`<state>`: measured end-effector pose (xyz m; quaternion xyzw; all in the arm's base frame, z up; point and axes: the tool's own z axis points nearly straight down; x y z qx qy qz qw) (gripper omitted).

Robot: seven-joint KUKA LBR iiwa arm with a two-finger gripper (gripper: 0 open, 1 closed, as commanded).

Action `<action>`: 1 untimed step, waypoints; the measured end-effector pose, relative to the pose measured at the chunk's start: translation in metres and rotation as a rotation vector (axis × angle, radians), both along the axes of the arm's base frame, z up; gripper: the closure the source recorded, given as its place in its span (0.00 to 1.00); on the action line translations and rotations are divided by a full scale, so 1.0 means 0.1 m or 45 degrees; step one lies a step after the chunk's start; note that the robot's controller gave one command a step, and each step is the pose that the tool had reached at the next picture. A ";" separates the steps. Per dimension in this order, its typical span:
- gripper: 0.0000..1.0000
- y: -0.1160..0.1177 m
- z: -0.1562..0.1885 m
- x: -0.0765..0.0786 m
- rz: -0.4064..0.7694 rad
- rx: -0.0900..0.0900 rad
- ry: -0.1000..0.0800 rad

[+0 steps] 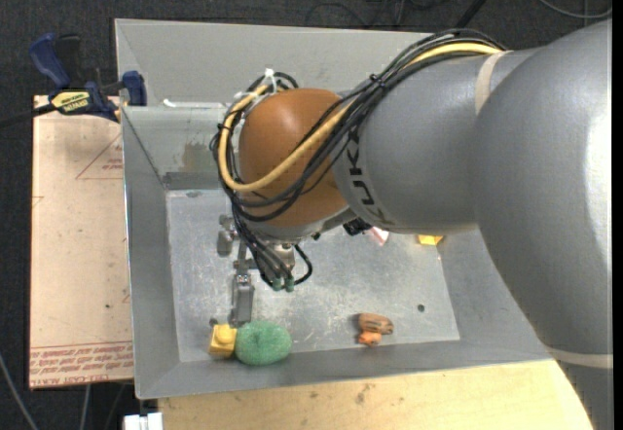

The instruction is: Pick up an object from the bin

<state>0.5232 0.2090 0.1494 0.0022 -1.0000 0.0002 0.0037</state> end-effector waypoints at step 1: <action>0.00 -0.01 0.05 0.02 -0.005 0.002 -0.009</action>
Offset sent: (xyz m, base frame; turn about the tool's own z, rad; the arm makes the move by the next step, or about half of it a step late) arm -0.0221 -0.0812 -0.0608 -0.1674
